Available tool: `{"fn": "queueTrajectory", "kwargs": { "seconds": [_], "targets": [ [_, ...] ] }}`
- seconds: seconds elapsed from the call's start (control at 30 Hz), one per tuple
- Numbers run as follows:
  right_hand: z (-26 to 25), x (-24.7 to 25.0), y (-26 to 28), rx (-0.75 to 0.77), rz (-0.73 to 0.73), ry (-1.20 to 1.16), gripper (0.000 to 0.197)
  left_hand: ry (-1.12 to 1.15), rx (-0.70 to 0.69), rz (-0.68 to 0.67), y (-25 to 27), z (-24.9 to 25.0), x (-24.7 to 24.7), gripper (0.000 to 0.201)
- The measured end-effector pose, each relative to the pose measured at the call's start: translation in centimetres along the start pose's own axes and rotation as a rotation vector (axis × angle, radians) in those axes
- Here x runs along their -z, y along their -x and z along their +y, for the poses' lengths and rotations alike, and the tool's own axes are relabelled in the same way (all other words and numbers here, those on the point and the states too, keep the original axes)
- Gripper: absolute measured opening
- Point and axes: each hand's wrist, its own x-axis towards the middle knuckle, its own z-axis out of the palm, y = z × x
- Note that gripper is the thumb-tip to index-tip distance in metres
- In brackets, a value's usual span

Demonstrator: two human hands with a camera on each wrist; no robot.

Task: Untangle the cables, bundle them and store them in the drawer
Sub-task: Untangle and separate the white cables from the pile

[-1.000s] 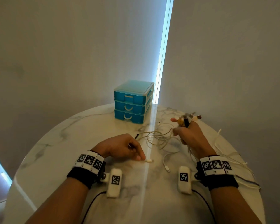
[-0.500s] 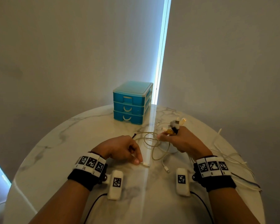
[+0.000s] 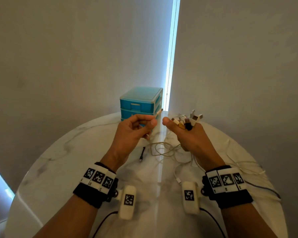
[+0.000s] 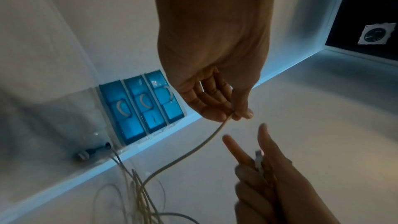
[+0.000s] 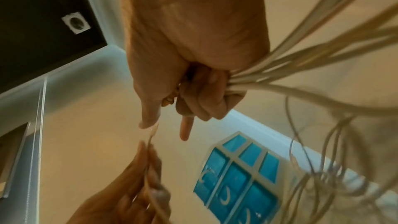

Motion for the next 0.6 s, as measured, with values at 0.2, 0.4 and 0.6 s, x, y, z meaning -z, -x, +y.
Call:
{"fn": "queueTrajectory", "kwargs": {
  "seconds": [0.2,0.4,0.6],
  "targets": [
    [0.2,-1.1,0.2,0.004,0.124,-0.167,0.026,-0.114,0.054,-0.168,1.3,-0.7,-2.1,0.028],
    [0.0,1.9,-0.7,0.006,0.354,-0.456,0.04,-0.335,0.033,-0.331,1.5,-1.0,-1.9,0.017],
    [1.7,0.2,-0.7,-0.041,0.137,-0.421,0.044,-0.265,-0.047,-0.268,1.3,-0.5,-2.4,0.014]
  ]
}}
